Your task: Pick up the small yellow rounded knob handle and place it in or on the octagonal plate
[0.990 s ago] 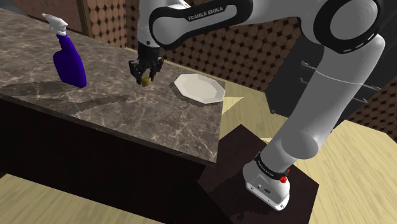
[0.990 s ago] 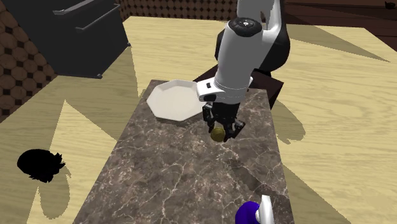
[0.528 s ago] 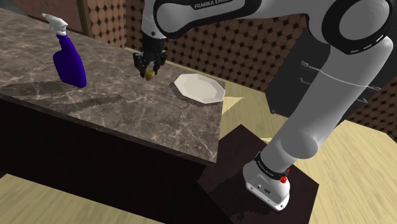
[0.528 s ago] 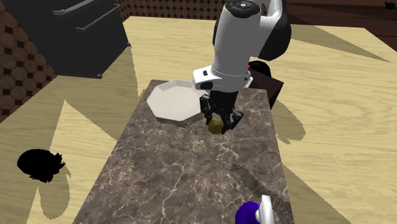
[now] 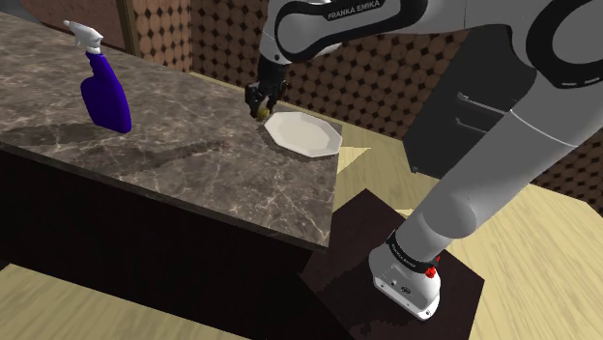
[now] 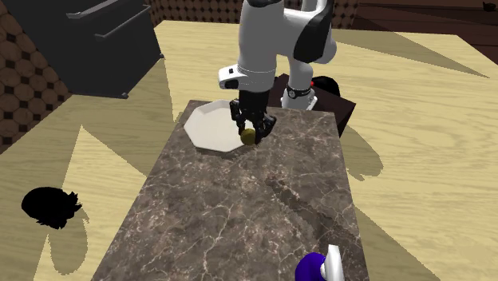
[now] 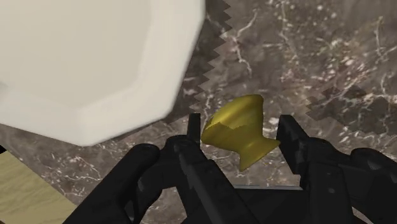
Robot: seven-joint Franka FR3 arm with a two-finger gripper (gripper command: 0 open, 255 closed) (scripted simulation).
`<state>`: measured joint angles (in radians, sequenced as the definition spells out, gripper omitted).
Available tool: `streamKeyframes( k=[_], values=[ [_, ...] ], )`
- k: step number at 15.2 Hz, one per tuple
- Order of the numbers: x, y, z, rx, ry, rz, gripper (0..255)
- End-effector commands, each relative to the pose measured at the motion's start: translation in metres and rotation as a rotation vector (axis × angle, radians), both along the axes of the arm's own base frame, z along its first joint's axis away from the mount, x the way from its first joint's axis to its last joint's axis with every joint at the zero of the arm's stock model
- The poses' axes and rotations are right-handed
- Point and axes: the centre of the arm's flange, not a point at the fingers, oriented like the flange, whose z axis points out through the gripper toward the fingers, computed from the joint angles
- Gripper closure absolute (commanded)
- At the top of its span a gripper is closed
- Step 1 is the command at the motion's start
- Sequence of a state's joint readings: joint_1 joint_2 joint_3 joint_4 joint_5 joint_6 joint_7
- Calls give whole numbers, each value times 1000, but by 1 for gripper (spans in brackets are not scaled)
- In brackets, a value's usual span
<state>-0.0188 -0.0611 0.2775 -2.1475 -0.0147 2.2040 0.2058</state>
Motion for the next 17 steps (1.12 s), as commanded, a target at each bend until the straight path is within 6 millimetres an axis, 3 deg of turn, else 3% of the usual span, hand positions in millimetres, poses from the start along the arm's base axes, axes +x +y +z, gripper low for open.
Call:
streamKeyframes(
  k=[1, 13, 17],
  values=[
    [-7, -25, 1, 1, 0, 2, 255],
    [-48, -178, -1, 1, 0, 2, 255],
    [-48, -178, -22, 1, 0, 2, 255]
  ],
)
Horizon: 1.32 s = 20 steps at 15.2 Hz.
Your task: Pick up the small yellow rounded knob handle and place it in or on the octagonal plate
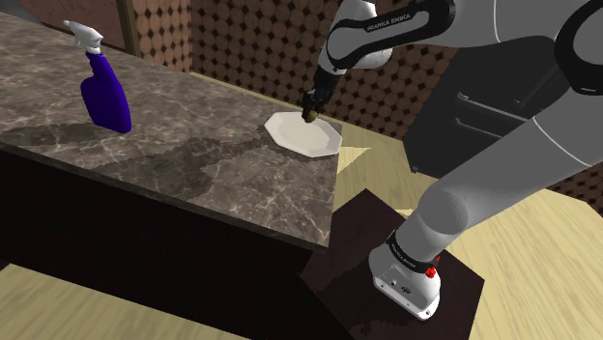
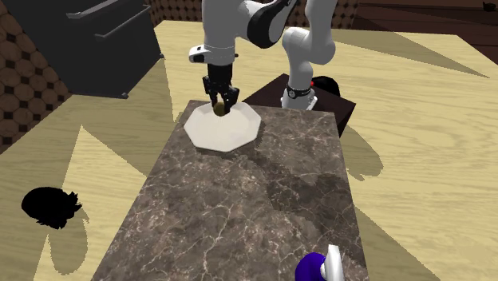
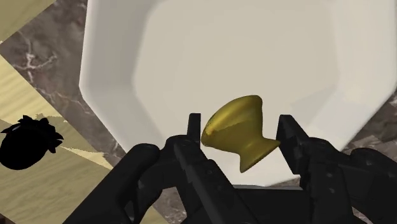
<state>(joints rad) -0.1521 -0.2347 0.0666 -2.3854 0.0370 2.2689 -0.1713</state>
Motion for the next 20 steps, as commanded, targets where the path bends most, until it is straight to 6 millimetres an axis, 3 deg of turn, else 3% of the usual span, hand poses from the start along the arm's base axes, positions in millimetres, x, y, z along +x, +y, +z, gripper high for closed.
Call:
streamKeyframes(
  k=[1, 8, 16, 17, 20],
  values=[
    [0, 0, -10, 0, -1, 0, 255],
    [0, 0, -51, 0, -1, 0, 255],
    [0, 0, -51, 0, -1, 0, 255],
    [-1, 0, -51, 0, -1, 0, 0],
    [-2, 0, -51, 0, 0, 0, 0]
  ],
)
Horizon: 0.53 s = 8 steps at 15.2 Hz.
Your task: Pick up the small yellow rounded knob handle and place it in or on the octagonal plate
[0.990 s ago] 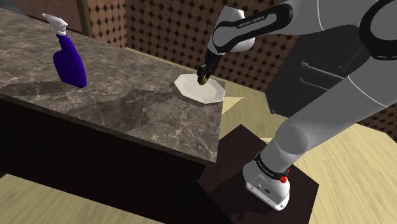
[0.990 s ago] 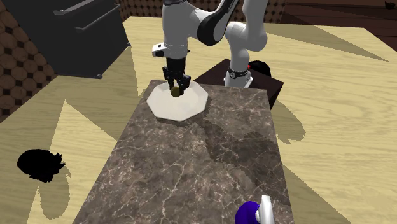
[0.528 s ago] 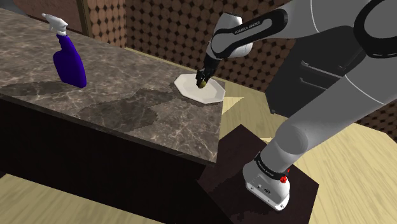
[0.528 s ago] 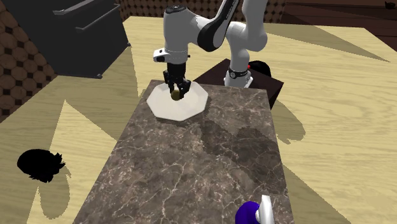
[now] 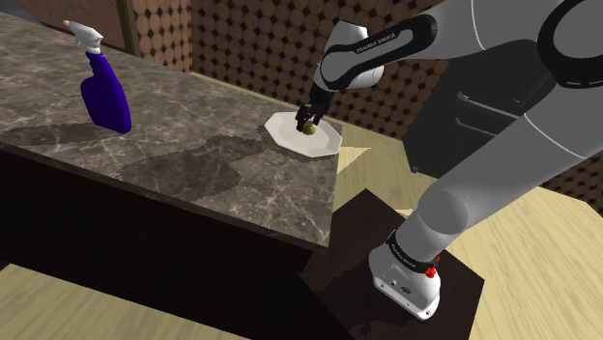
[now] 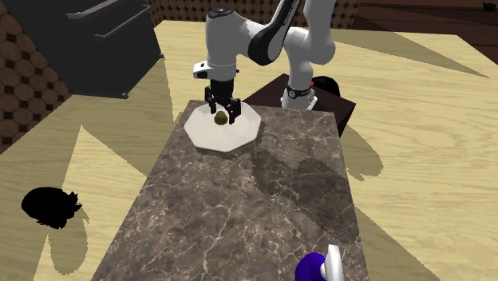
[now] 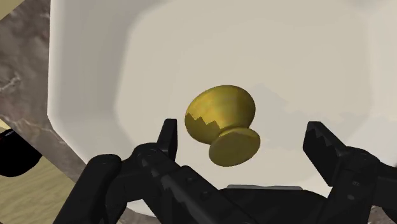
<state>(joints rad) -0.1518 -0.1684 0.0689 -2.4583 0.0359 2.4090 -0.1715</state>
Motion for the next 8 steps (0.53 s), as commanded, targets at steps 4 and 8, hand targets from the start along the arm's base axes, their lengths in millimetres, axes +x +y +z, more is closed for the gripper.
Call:
streamKeyframes(
  k=[4, 8],
  values=[
    [-2, 0, 26, 0, 0, 0, 0],
    [-5, 0, 50, 0, 0, 0, 0]
  ],
)
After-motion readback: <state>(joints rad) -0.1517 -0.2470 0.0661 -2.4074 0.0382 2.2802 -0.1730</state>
